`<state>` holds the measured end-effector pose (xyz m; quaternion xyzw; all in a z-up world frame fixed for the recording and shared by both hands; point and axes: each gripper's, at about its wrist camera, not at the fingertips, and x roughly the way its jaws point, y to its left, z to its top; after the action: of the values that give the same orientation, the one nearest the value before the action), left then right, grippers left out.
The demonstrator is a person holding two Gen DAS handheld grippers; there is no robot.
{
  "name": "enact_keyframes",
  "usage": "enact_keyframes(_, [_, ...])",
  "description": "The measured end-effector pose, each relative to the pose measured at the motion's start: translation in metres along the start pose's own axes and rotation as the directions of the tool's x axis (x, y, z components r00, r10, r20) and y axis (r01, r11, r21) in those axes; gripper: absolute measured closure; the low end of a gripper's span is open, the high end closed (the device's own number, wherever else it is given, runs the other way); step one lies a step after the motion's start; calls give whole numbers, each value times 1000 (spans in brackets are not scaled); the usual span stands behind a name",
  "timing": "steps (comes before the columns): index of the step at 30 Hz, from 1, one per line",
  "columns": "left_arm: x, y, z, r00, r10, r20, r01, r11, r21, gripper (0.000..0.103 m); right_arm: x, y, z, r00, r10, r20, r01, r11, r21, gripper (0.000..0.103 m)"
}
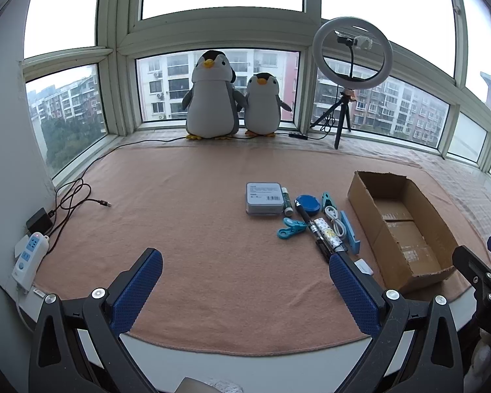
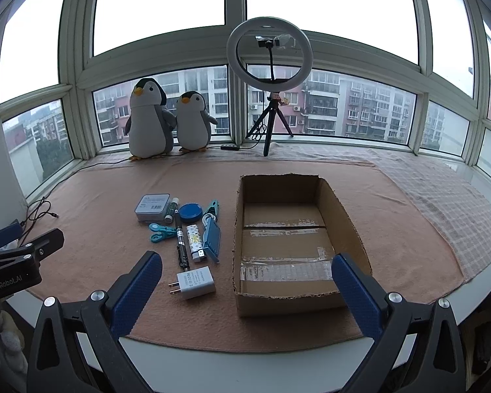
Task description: Organize rigid objects
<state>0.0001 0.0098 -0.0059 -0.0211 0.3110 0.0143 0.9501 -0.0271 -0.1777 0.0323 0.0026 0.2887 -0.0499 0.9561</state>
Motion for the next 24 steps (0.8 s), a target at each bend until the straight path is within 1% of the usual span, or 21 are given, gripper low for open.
enact_keyframes(24, [0, -5, -2, 1000, 4, -5, -4, 1000, 4, 0, 1, -1, -1, 1000, 6, -15, -6, 1000, 4, 1])
